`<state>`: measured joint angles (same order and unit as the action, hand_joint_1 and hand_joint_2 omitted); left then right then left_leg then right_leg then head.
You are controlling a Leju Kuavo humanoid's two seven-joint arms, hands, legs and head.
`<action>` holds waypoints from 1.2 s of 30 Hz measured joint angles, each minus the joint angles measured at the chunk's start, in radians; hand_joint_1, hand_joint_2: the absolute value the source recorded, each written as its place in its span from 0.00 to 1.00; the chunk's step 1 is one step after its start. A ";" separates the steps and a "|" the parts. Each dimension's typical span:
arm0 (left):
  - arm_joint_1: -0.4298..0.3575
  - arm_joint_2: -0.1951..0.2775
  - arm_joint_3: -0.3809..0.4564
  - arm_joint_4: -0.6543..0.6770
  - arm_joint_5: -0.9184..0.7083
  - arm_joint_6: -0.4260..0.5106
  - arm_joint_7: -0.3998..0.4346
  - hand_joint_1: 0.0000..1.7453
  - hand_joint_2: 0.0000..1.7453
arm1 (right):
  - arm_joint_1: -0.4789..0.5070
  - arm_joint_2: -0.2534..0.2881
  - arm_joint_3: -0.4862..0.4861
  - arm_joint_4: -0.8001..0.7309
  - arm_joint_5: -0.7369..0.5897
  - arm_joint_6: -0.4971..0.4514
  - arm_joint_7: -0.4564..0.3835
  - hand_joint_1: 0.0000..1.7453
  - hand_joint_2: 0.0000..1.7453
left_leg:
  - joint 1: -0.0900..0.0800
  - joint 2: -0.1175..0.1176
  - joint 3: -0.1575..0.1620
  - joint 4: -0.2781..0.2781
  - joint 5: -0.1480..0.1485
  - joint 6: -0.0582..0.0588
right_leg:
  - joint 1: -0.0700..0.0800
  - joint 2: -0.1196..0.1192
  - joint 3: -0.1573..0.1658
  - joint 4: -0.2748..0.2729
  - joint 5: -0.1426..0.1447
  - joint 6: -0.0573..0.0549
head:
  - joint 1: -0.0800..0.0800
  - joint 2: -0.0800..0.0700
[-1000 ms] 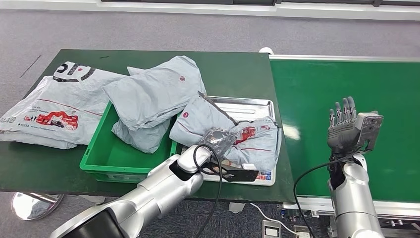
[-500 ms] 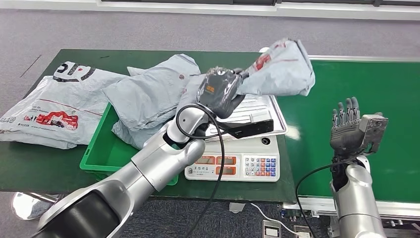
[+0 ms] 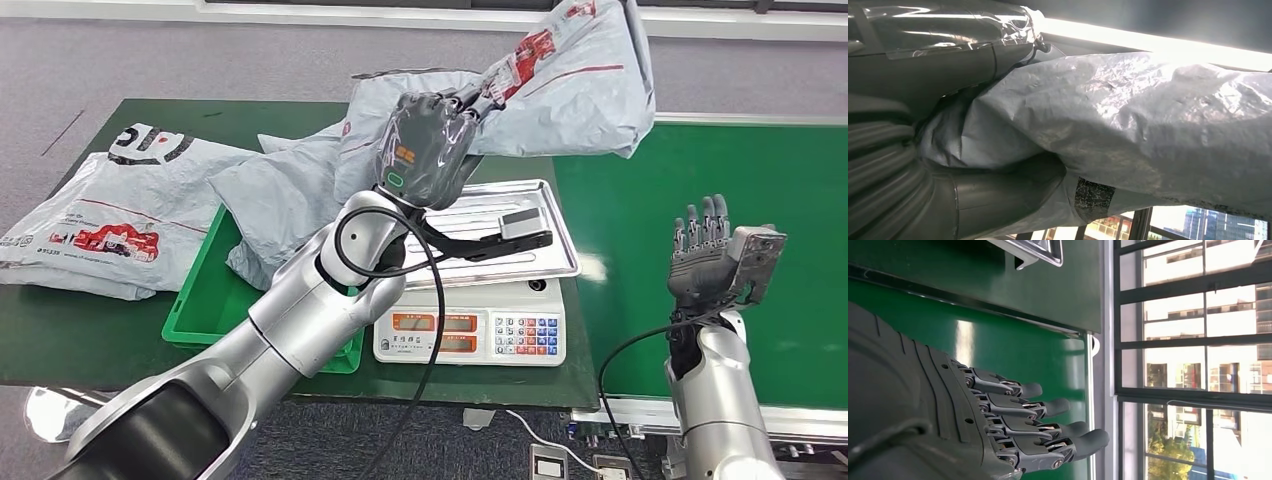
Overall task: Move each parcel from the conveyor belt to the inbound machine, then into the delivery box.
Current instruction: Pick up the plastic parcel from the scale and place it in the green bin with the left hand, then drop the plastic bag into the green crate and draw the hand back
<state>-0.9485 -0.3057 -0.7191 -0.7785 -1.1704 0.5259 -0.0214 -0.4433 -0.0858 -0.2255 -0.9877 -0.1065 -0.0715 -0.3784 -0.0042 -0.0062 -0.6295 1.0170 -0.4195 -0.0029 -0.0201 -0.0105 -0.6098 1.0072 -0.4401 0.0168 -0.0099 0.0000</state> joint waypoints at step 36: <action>0.149 0.375 0.045 0.094 -0.378 -0.279 0.546 1.00 1.00 | 0.051 -0.068 0.000 -0.030 -0.008 0.049 0.047 0.00 0.00 | 0.001 0.006 0.002 -0.003 -0.001 -0.003 | 0.001 0.008 -0.002 0.000 -0.001 -0.002 | 0.000 0.000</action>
<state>-0.7999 0.0697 -0.6737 -0.6848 -1.5488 0.2474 0.5241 -0.3919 -0.1539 -0.2254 -1.0175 -0.1144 -0.0223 -0.3315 -0.0033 0.0001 -0.6274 1.0143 -0.4201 -0.0061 -0.0195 -0.0027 -0.6114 1.0075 -0.4410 0.0150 -0.0103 0.0000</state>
